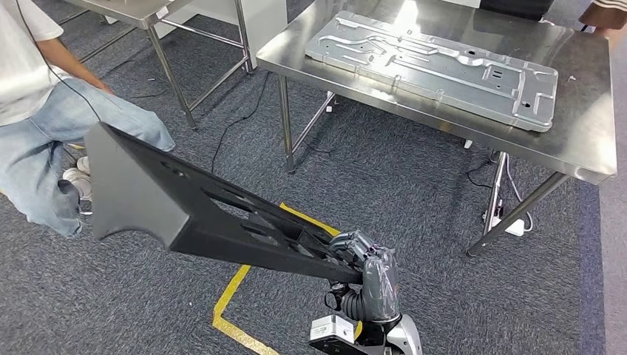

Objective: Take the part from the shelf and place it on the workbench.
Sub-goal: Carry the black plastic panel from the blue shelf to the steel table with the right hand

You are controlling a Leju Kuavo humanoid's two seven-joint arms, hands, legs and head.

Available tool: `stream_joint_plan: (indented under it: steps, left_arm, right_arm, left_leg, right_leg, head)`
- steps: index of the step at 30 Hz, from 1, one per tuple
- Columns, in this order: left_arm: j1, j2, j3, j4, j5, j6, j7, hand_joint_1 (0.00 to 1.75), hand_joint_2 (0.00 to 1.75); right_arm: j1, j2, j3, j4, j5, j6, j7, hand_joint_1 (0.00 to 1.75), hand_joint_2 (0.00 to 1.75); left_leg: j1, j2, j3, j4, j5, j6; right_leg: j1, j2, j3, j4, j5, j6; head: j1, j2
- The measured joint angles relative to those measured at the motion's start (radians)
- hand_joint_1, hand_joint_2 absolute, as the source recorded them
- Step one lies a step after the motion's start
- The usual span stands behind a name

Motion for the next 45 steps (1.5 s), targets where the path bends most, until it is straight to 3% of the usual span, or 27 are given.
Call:
stream_joint_plan:
  steps: [2, 3, 6, 9, 10, 11, 13, 15, 18, 21, 23, 25, 26, 27, 28, 30, 32, 35, 37, 38, 40, 42, 43, 44, 45]
  left_arm:
    - [0.0, 0.0, 0.0, 0.0, -0.001, 0.0, 0.0, 0.0, 1.75]
    - [0.0, -0.001, 0.0, 0.0, -0.002, 0.0, -0.001, 0.0, 1.75]
    - [0.001, -0.006, -0.001, 0.0, -0.007, 0.001, -0.004, 0.0, 1.75]
    - [0.002, -0.008, -0.001, 0.0, -0.007, 0.001, -0.004, 0.0, 1.75]
    - [0.004, -0.008, -0.001, 0.0, -0.006, 0.001, -0.005, 0.0, 1.75]
    - [0.005, -0.008, -0.001, 0.0, -0.004, 0.0, -0.006, 0.0, 1.75]
    - [0.007, -0.008, -0.001, 0.0, -0.002, -0.001, -0.007, 0.0, 1.75]
    - [0.007, -0.008, -0.001, 0.001, 0.0, -0.003, -0.007, 0.0, 1.75]
    - [0.005, -0.007, 0.0, 0.001, 0.002, -0.005, -0.008, 0.0, 1.75]
    - [0.003, -0.006, 0.0, 0.0, 0.002, -0.006, -0.007, 0.0, 1.75]
    - [0.002, -0.004, 0.0, 0.0, 0.002, -0.006, -0.007, 0.0, 1.75]
    - [0.002, -0.002, 0.001, 0.0, 0.002, -0.006, -0.006, 0.0, 1.75]
    - [0.004, -0.002, 0.001, 0.0, 0.002, -0.006, -0.006, 0.0, 1.75]
    - [0.006, -0.001, 0.002, 0.0, 0.002, -0.007, -0.006, 0.0, 1.75]
    - [0.008, 0.0, 0.002, 0.0, 0.002, -0.007, -0.006, 0.0, 1.75]
    - [0.011, 0.002, 0.002, 0.0, 0.002, -0.007, -0.005, 0.0, 1.75]
    - [0.009, 0.003, 0.002, 0.001, 0.002, -0.007, -0.005, 0.0, 1.75]
    - [0.007, 0.004, 0.003, 0.0, 0.004, -0.007, -0.005, 0.0, 1.75]
    - [0.009, 0.005, 0.003, 0.0, 0.004, -0.007, -0.005, 0.0, 1.75]
    - [0.009, 0.005, 0.003, 0.0, 0.004, -0.007, -0.005, 0.0, 1.75]
    - [0.008, 0.005, 0.003, 0.0, 0.004, -0.007, -0.005, 0.0, 1.75]
    - [0.01, 0.006, 0.004, 0.0, 0.004, -0.007, -0.005, 0.0, 1.75]
    - [0.011, 0.006, 0.004, 0.0, 0.004, -0.007, -0.005, 0.0, 1.75]
    - [0.012, 0.006, 0.004, 0.0, 0.004, -0.007, -0.005, 0.0, 1.75]
    - [0.013, 0.005, 0.004, 0.0, 0.004, -0.007, -0.005, 0.0, 1.75]
  right_arm:
    - [0.001, -0.001, 0.0, -0.001, 0.0, -0.001, 0.0, 1.71, 1.75]
    - [0.006, -0.003, 0.0, -0.004, 0.002, -0.002, 0.001, 1.71, 1.75]
    - [0.025, -0.014, 0.0, -0.025, 0.013, -0.006, 0.006, 1.71, 1.75]
    - [0.032, -0.018, 0.0, -0.031, 0.021, -0.005, 0.013, 1.71, 1.75]
    - [0.034, -0.019, 0.0, -0.031, 0.022, -0.004, 0.015, 1.71, 1.75]
    - [0.036, -0.019, 0.0, -0.031, 0.022, -0.003, 0.016, 1.71, 1.75]
    - [0.035, -0.02, 0.0, -0.03, 0.022, 0.0, 0.017, 1.71, 1.75]
    - [0.029, -0.019, 0.0, -0.028, 0.022, 0.001, 0.017, 1.71, 1.75]
    - [0.023, -0.017, 0.0, -0.023, 0.022, 0.002, 0.017, 1.71, 1.75]
    - [0.02, -0.014, 0.0, -0.021, 0.022, 0.002, 0.018, 1.71, 1.75]
    - [0.015, -0.012, 0.0, -0.019, 0.022, 0.002, 0.018, 1.71, 1.75]
    - [0.013, -0.01, 0.001, -0.015, 0.022, 0.002, 0.018, 1.71, 1.75]
    - [0.013, -0.009, 0.002, -0.012, 0.022, 0.002, 0.018, 1.71, 1.75]
    - [0.014, -0.009, 0.003, -0.01, 0.022, 0.002, 0.018, 1.71, 1.75]
    - [0.014, -0.009, 0.004, -0.008, 0.022, 0.002, 0.018, 1.71, 1.75]
    - [0.014, -0.009, 0.006, -0.006, 0.022, 0.002, 0.018, 1.71, 1.75]
    - [0.012, -0.008, 0.008, -0.006, 0.022, 0.002, 0.018, 1.71, 1.75]
    - [0.01, -0.008, 0.01, -0.005, 0.022, 0.001, 0.018, 1.71, 1.75]
    - [0.009, -0.008, 0.011, -0.005, 0.022, 0.001, 0.018, 1.71, 1.75]
    - [0.008, -0.008, 0.011, -0.005, 0.022, 0.001, 0.018, 1.71, 1.75]
    - [0.008, -0.008, 0.011, -0.004, 0.022, 0.001, 0.018, 1.71, 1.75]
    - [0.01, -0.009, 0.012, -0.003, 0.022, 0.001, 0.018, 1.71, 1.75]
    - [0.011, -0.009, 0.012, -0.002, 0.022, 0.001, 0.018, 1.71, 1.75]
    - [0.011, -0.009, 0.012, -0.002, 0.022, 0.001, 0.018, 1.71, 1.75]
    - [0.011, -0.009, 0.012, -0.002, 0.022, 0.001, 0.018, 1.71, 1.75]
  left_leg:
    - [-0.002, -0.002, 0.003, -0.004, -0.007, 0.002]
    - [-0.004, -0.004, 0.004, -0.006, -0.012, 0.009]
    - [-0.006, -0.003, 0.012, -0.012, -0.019, 0.042]
    - [-0.005, 0.001, 0.02, -0.015, -0.025, 0.054]
    - [-0.005, 0.002, 0.024, -0.015, -0.029, 0.054]
    - [-0.005, 0.002, 0.029, -0.015, -0.033, 0.054]
    - [-0.005, 0.0, 0.045, -0.015, -0.044, 0.051]
    - [-0.007, 0.0, 0.055, -0.018, -0.053, 0.045]
    - [-0.008, 0.003, 0.062, -0.029, -0.059, 0.029]
    - [-0.008, 0.004, 0.065, -0.014, -0.075, 0.015]
    - [-0.008, 0.002, 0.015, 0.08, -0.111, 0.012]
    - [-0.008, 0.001, -0.069, 0.208, -0.15, 0.011]
    - [-0.009, 0.001, -0.101, 0.246, -0.149, 0.011]
    - [-0.009, 0.001, -0.116, 0.251, -0.129, 0.011]
    - [-0.008, 0.001, -0.112, 0.22, -0.09, 0.012]
    - [-0.009, 0.001, -0.071, 0.099, -0.005, 0.017]
    - [-0.013, -0.001, -0.033, 0.012, 0.02, 0.026]
    - [-0.016, -0.004, -0.014, -0.011, 0.004, 0.043]
    - [-0.012, -0.005, 0.004, -0.02, -0.004, 0.054]
    - [-0.011, -0.005, 0.014, -0.023, -0.008, 0.058]
    - [-0.011, -0.005, 0.03, -0.026, -0.022, 0.062]
    - [-0.011, -0.007, 0.051, -0.026, -0.041, 0.061]
    - [-0.011, -0.007, 0.066, -0.026, -0.051, 0.06]
    - [-0.011, -0.007, 0.083, -0.027, -0.063, 0.059]
    - [-0.011, -0.007, 0.096, -0.029, -0.075, 0.058]
  right_leg:
    - [0.001, 0.001, -0.003, 0.005, -0.002, 0.003]
    - [0.003, 0.001, -0.005, 0.008, -0.004, 0.008]
    - [0.001, -0.002, -0.032, 0.067, -0.039, 0.033]
    - [-0.003, -0.005, -0.134, 0.251, -0.11, 0.046]
    - [-0.004, -0.006, -0.16, 0.289, -0.111, 0.046]
    - [-0.005, -0.006, -0.167, 0.287, -0.092, 0.045]
    - [-0.005, -0.007, -0.127, 0.179, -0.012, 0.037]
    - [0.001, -0.011, -0.076, 0.067, 0.034, 0.023]
    - [0.012, -0.014, -0.055, 0.022, 0.023, 0.007]
    - [0.003, -0.012, -0.03, -0.002, 0.017, -0.005]
    - [0.003, -0.013, -0.01, -0.013, 0.01, -0.015]
    - [0.007, -0.013, 0.003, -0.013, -0.002, -0.023]
    - [0.009, -0.012, 0.011, -0.012, -0.01, -0.024]
    - [0.009, -0.009, 0.02, -0.011, -0.018, -0.024]
    - [0.009, -0.006, 0.03, -0.009, -0.027, -0.023]
    - [0.01, -0.002, 0.052, -0.007, -0.046, -0.016]
    - [0.011, -0.001, 0.063, -0.007, -0.062, -0.004]
    - [0.012, -0.002, 0.076, -0.006, -0.069, 0.012]
    - [0.01, -0.004, 0.06, 0.038, -0.076, 0.022]
    - [0.008, -0.005, 0.032, 0.087, -0.087, 0.027]
    - [0.004, -0.007, -0.053, 0.212, -0.126, 0.037]
    - [0.002, -0.007, -0.124, 0.278, -0.146, 0.039]
    - [0.002, -0.007, -0.136, 0.262, -0.131, 0.037]
    - [0.004, -0.008, -0.133, 0.214, -0.094, 0.032]
    - [0.008, -0.008, -0.122, 0.147, -0.039, 0.024]
  head:
    - [0.0, 0.0]
    - [-0.001, 0.0]
    - [-0.001, 0.0]
    - [-0.001, 0.0]
    - [-0.001, 0.0]
    - [-0.001, 0.0]
    - [-0.001, 0.0]
    - [-0.001, 0.0]
    - [-0.002, 0.0]
    - [-0.003, 0.0]
    - [-0.004, 0.0]
    - [-0.004, 0.0]
    - [-0.004, 0.0]
    - [-0.004, 0.0]
    - [-0.004, 0.0]
    - [-0.004, 0.0]
    - [-0.004, 0.0]
    - [-0.004, 0.0]
    - [-0.003, 0.0]
    - [-0.003, 0.0]
    - [-0.002, 0.0]
    - [-0.002, 0.0]
    - [-0.002, 0.0]
    - [-0.002, 0.0]
    - [-0.002, 0.0]
